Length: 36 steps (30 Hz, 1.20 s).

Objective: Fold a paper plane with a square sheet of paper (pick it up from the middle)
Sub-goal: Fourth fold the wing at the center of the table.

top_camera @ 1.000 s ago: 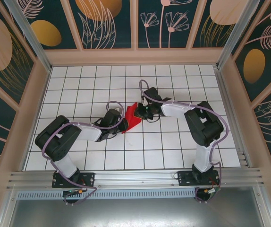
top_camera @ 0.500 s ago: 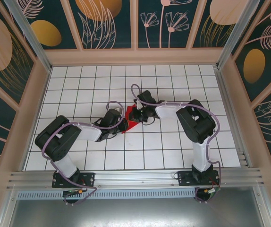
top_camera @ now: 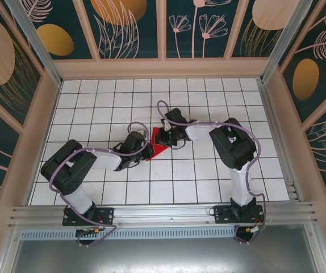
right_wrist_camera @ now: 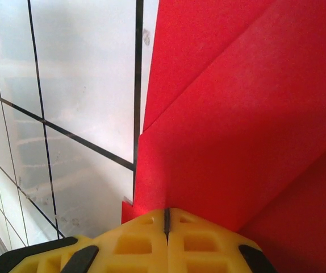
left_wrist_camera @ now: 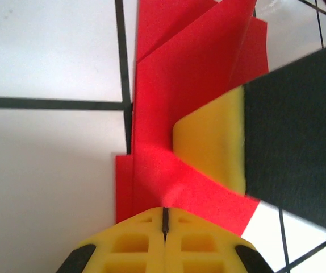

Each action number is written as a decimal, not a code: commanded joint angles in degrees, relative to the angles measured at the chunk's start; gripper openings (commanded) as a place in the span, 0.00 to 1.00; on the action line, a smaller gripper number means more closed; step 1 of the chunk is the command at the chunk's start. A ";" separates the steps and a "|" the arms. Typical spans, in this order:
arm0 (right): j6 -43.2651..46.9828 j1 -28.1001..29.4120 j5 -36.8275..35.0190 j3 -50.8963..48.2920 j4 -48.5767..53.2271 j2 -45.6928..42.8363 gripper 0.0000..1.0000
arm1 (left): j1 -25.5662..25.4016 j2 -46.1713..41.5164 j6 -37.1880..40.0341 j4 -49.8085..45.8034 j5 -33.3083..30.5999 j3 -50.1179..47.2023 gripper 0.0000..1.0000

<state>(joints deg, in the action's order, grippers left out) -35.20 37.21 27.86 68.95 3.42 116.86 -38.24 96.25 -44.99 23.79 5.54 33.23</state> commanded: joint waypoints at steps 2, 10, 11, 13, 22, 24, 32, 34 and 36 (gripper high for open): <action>0.56 -2.94 -3.30 -2.27 0.56 0.32 0.02 | 0.23 -1.25 2.33 -7.75 2.62 -4.66 0.00; -6.76 -1.33 -2.26 -10.97 -5.51 -4.38 0.02 | 0.45 -4.95 4.11 -2.55 7.44 -6.80 0.00; -7.14 -1.11 -2.36 -11.25 -5.85 -4.31 0.02 | 0.59 -5.46 4.10 -2.25 7.63 -6.63 0.00; -7.63 -0.93 -2.37 -11.38 -6.18 -4.06 0.02 | 0.58 -7.03 3.99 -2.25 7.33 -5.85 0.00; -8.35 -0.43 -2.63 -10.72 -5.64 -2.65 0.02 | 0.61 -14.25 0.98 0.70 5.54 -3.46 0.03; -8.50 -0.30 -2.63 -10.75 -5.62 -2.45 0.02 | 0.60 -13.52 0.60 1.33 6.68 -3.19 0.04; -8.69 -0.32 -2.20 -10.89 -5.98 -2.36 0.02 | 0.56 -6.29 -1.16 3.71 11.59 -1.12 0.03; -8.61 -0.32 -1.93 -10.92 -6.37 -2.38 0.02 | 0.59 -4.84 -1.37 3.50 11.06 -0.57 0.02; -8.57 -0.30 -1.62 -11.05 -6.71 -2.47 0.02 | 0.56 -4.02 -1.32 2.68 9.80 -0.04 0.01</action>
<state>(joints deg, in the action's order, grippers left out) -43.64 36.42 28.51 59.48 -5.43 112.64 -37.76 91.09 -45.50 25.50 15.18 31.33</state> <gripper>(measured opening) 0.055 0.068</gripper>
